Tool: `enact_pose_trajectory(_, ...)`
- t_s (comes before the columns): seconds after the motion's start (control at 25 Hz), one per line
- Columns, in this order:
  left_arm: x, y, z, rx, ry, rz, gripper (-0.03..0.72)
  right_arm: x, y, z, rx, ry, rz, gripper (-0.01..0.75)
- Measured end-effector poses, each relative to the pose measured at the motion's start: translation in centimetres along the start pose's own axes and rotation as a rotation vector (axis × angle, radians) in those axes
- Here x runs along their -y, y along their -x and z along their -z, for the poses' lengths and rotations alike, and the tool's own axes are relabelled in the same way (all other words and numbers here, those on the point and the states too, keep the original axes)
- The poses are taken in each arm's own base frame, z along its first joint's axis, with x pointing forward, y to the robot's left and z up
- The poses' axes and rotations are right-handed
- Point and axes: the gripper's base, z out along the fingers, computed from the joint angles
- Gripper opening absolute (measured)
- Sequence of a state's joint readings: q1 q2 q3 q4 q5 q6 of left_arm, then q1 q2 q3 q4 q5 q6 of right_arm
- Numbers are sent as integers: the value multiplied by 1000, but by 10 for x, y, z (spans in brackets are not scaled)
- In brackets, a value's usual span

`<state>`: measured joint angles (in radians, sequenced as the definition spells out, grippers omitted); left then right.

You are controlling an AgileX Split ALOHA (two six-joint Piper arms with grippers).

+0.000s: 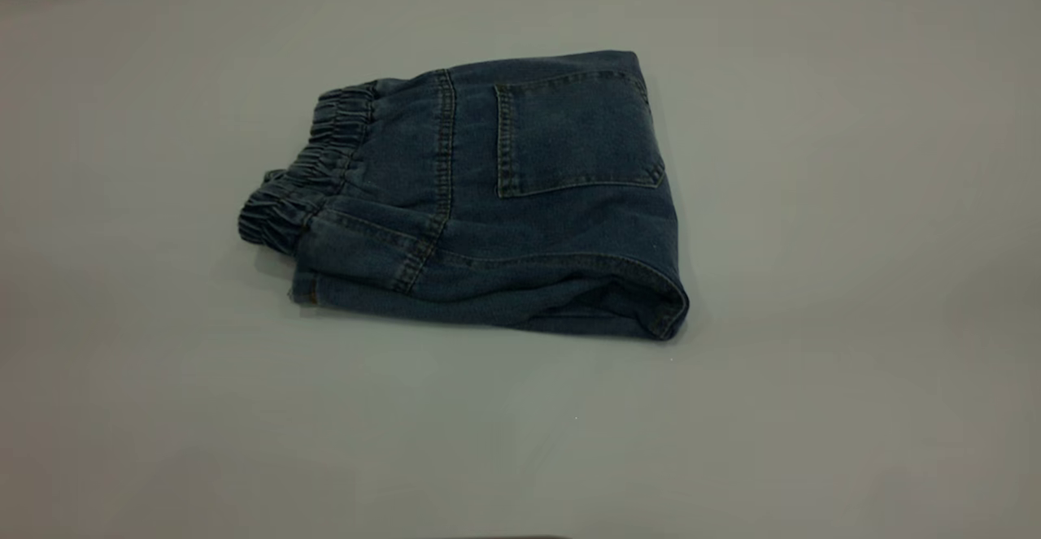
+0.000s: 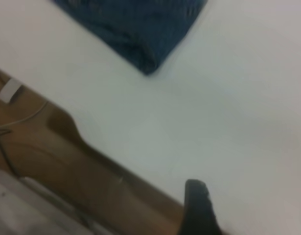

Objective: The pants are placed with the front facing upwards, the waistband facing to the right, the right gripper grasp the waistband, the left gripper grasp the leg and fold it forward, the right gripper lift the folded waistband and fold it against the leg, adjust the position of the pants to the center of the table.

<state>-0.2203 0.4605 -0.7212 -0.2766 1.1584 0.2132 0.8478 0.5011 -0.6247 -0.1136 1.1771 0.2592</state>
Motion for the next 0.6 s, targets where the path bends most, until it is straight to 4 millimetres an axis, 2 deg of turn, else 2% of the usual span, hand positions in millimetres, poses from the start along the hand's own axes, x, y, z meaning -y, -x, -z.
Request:
enact_pose_trajectory(0.16,1,-38,-11,-6,2,1,318,4,-32,-11,20,28,-11,447)
enact_pose_trajectory(0.24,2,-51,-11,24,10,-8,318,5,-40,-11,57,44,-17,447)
enact_pose_trajectory(0.44,-2,-70,-5,108,96,-53,318,7,-46,-4,143,65,-13,447)
enact_pose_trajectory(0.6,-8,-75,-2,142,175,-14,318,7,-46,-4,145,66,-8,447)
